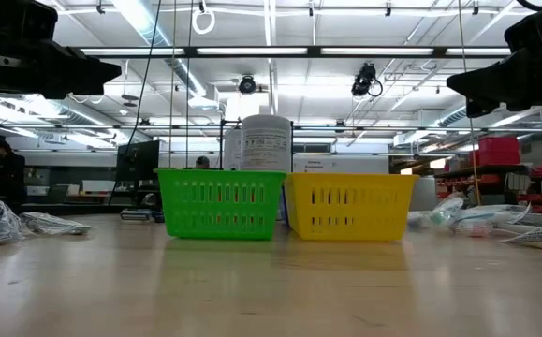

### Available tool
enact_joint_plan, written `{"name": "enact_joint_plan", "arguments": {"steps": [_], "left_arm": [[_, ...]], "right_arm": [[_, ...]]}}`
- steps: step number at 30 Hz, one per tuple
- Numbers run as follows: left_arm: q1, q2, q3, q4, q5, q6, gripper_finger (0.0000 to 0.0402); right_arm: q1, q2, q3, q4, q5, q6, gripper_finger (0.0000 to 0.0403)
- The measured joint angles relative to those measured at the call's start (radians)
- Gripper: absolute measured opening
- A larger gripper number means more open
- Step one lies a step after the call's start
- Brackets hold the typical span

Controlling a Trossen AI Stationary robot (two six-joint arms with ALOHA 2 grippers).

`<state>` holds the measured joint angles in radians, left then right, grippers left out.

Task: Pick & Place Travel size toiletries

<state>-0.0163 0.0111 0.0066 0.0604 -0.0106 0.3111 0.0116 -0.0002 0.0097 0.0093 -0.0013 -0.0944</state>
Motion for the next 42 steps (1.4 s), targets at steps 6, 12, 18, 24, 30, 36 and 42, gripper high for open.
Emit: {"name": "enact_joint_plan", "arguments": {"steps": [6,12,18,24,30,36,42], "left_arm": [[0.000,0.000,0.000,0.007,0.000,0.000,0.0016],[0.000,0.000,0.000,0.037,0.038,-0.044,0.0016],[0.000,0.000,0.000,0.153,0.126,-0.129,0.0016],[0.000,0.002,0.000,0.257,0.086,-0.273,0.0016],[0.000,0.001,0.027,0.264,0.060,-0.524,0.0012],[0.000,0.002,0.056,0.324,0.057,-0.616,0.0005],[0.000,0.040,0.129,0.243,0.073,-0.618,0.0009]], "right_arm": [[0.000,0.000,0.000,0.000,0.000,0.000,0.0013],[0.000,0.000,0.000,0.000,0.000,0.000,0.0013],[0.000,0.000,0.000,0.000,0.000,0.000,0.0013],[0.000,0.000,0.000,0.000,0.000,0.000,0.0013],[0.000,0.000,0.000,0.000,0.000,0.000,0.0014],[0.000,0.000,0.000,0.000,0.000,0.000,0.0014],[0.000,0.000,0.000,0.000,0.000,0.000,0.0013]]}}
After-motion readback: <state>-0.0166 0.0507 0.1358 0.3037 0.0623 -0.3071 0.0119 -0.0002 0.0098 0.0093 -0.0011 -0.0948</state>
